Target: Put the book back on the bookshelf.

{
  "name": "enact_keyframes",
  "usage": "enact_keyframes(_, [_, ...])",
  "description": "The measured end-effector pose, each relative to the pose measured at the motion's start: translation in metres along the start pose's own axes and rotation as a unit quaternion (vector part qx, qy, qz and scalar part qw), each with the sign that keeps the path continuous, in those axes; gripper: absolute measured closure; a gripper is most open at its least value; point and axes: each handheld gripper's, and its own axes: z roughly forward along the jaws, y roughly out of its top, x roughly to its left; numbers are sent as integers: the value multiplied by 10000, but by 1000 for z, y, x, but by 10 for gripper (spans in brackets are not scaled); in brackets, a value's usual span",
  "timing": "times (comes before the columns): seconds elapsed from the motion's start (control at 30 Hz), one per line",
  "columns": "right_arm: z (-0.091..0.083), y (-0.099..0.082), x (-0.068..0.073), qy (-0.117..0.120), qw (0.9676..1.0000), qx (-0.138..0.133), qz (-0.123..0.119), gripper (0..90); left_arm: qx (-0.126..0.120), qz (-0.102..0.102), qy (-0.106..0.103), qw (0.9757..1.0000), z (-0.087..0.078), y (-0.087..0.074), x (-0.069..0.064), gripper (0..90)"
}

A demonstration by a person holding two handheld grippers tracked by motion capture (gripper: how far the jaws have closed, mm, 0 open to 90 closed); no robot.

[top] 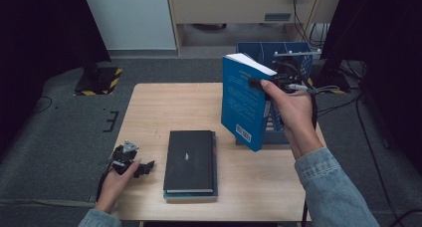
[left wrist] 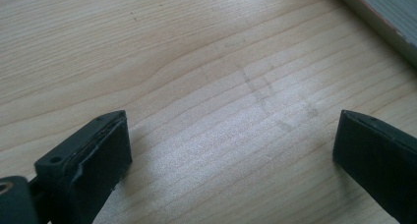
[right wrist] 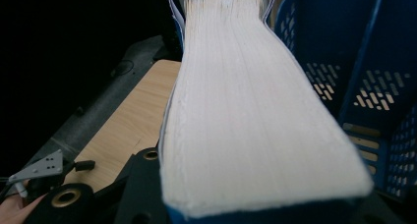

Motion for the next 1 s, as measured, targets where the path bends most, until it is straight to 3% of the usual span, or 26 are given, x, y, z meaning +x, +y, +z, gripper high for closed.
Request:
enact_keyframes(0.37, [-7, -2, -11, -170, 9997, -132, 102, 606, -15, -2, 1, 10000, 0, 0, 0, 2])
enact_keyframes(0.5, [-10, -4, -20, -247, 9988, -279, 311, 606, -14, 2, -3, 10000, 0, 0, 0, 2])
enact_keyframes(1.0, [-5, -1, -31, -550, 9959, -509, 499, 606, -15, 7, -3, 10000, 0, 0, 0, 1])
